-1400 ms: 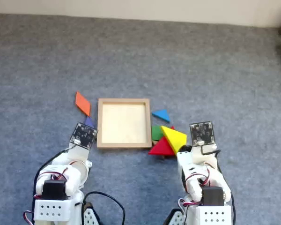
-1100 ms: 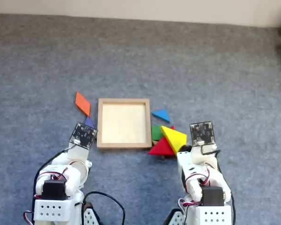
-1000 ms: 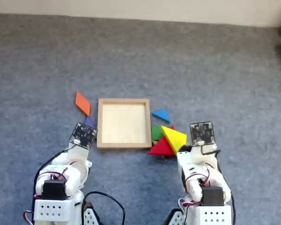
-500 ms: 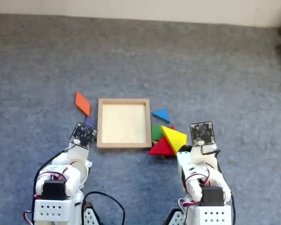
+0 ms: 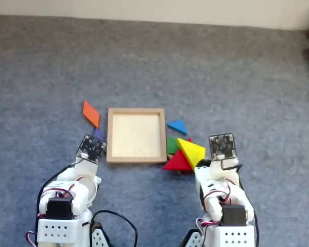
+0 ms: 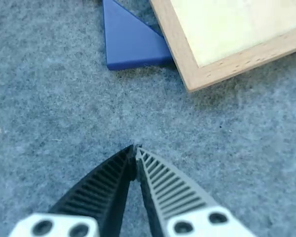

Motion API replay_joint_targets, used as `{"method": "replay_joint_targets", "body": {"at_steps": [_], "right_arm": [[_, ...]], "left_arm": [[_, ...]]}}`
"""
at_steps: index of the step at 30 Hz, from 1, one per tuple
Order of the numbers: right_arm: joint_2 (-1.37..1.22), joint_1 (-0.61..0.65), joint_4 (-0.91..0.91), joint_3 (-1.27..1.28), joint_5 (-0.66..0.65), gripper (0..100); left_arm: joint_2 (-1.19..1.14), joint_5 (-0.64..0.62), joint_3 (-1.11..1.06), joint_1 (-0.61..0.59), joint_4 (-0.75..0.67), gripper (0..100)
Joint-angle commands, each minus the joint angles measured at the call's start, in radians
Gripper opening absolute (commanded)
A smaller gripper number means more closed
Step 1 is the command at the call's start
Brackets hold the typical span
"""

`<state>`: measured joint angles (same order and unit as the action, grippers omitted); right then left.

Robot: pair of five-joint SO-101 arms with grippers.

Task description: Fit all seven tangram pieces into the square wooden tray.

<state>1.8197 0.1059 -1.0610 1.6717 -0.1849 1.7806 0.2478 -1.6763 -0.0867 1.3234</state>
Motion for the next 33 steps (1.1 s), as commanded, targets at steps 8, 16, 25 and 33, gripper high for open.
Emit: {"method": "replay_joint_targets", "body": {"at_steps": [8, 16, 25, 33], "right_arm": [[0.019, -0.008, -0.005, 0.108, 0.002, 0.4], [0.019, -0.008, -0.005, 0.108, 0.002, 0.4], [0.018, 0.047, -0.005, 0.108, 0.003, 0.4], [0.018, 0.061, -0.005, 0.108, 0.006, 0.4]], "left_arm": [[0.035, -0.011, -0.021, -0.012, 0.005, 0], [0.035, -0.011, -0.021, -0.012, 0.005, 0], [0.035, -0.011, -0.021, -0.012, 0.005, 0], [0.035, -0.011, -0.021, -0.012, 0.005, 0]]}}
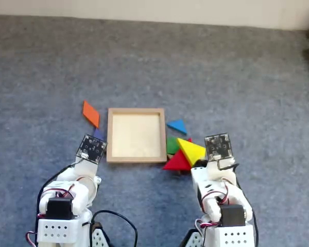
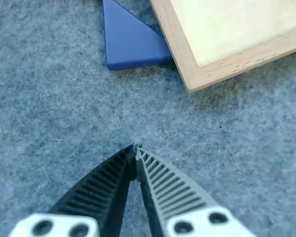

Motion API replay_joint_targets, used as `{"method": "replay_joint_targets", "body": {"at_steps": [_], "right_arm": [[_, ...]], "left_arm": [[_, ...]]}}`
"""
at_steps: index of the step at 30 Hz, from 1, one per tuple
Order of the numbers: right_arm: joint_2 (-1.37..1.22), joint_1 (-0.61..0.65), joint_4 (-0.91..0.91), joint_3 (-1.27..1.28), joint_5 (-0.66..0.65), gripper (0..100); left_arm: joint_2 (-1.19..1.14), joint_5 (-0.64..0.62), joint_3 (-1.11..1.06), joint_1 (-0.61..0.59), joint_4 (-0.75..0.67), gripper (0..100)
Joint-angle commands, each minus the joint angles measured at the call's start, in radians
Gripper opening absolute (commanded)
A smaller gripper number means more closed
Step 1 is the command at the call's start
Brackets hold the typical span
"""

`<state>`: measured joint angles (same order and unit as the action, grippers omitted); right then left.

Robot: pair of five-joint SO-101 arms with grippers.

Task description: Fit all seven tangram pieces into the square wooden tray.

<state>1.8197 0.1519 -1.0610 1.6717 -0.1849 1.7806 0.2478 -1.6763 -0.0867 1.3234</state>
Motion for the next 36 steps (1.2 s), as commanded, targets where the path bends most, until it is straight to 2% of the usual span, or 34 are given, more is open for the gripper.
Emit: {"method": "replay_joint_targets", "body": {"at_steps": [1, 7, 16, 19, 23, 34, 36], "right_arm": [[0.018, 0.015, -0.01, 0.108, 0.002, 0.4], [0.018, -0.031, -0.061, 0.073, 0.006, 0.4], [0.018, -0.2, -0.07, -0.189, 0.008, 0.4], [0.018, -0.216, -0.07, -0.277, 0.029, 0.4], [0.018, -0.214, -0.07, -0.338, 0.129, 0.4], [0.016, -0.081, -0.203, -0.341, 0.141, 0.4], [0.016, -0.073, -0.206, -0.34, 0.192, 0.4]], "left_arm": [[0.035, -0.011, -0.021, -0.012, 0.005, 0], [0.035, -0.011, -0.021, -0.012, 0.005, 0], [0.035, -0.011, -0.021, -0.012, 0.005, 0], [0.035, -0.011, -0.021, -0.012, 0.005, 0], [0.035, -0.011, -0.021, -0.012, 0.005, 0], [0.035, -0.011, -0.021, -0.012, 0.005, 0], [0.035, -0.011, -0.021, -0.012, 0.005, 0]]}}
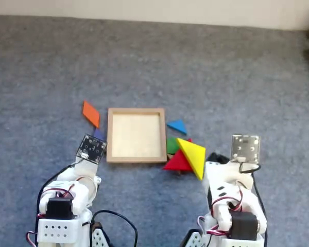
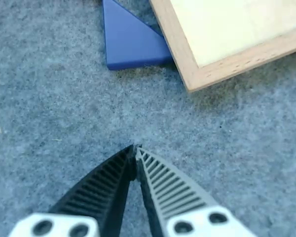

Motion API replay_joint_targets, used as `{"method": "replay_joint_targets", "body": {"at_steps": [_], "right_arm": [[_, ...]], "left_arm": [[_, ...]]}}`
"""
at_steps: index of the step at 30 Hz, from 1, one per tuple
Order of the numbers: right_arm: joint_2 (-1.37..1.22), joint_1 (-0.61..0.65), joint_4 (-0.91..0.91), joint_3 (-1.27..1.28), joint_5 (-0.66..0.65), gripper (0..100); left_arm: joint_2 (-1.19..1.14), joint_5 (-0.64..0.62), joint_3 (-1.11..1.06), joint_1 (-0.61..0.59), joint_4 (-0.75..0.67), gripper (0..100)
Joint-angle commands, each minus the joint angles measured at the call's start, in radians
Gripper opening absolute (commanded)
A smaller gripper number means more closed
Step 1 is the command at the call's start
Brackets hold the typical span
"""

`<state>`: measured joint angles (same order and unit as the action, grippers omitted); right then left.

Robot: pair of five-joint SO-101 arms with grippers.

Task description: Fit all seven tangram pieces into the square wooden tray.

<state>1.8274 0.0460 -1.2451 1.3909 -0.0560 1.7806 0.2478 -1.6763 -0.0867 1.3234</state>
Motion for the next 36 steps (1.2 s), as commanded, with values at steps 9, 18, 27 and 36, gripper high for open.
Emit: {"method": "replay_joint_targets", "body": {"at_steps": [9, 18, 27, 36], "right_arm": [[-0.403, 0.042, 0.005, -0.117, 0.192, 0.4], [-0.789, 0.171, 0.176, -0.16, 0.195, 0.4], [-0.828, 0.358, 0.2, -0.159, 0.304, 0.4], [-0.835, 0.372, 0.191, -0.298, 0.236, 0.6]], "left_arm": [[0.035, -0.011, -0.021, -0.012, 0.005, 0], [0.035, -0.011, -0.021, -0.012, 0.005, 0], [0.035, -0.011, -0.021, -0.012, 0.005, 0], [0.035, -0.011, -0.021, -0.012, 0.005, 0]]}}
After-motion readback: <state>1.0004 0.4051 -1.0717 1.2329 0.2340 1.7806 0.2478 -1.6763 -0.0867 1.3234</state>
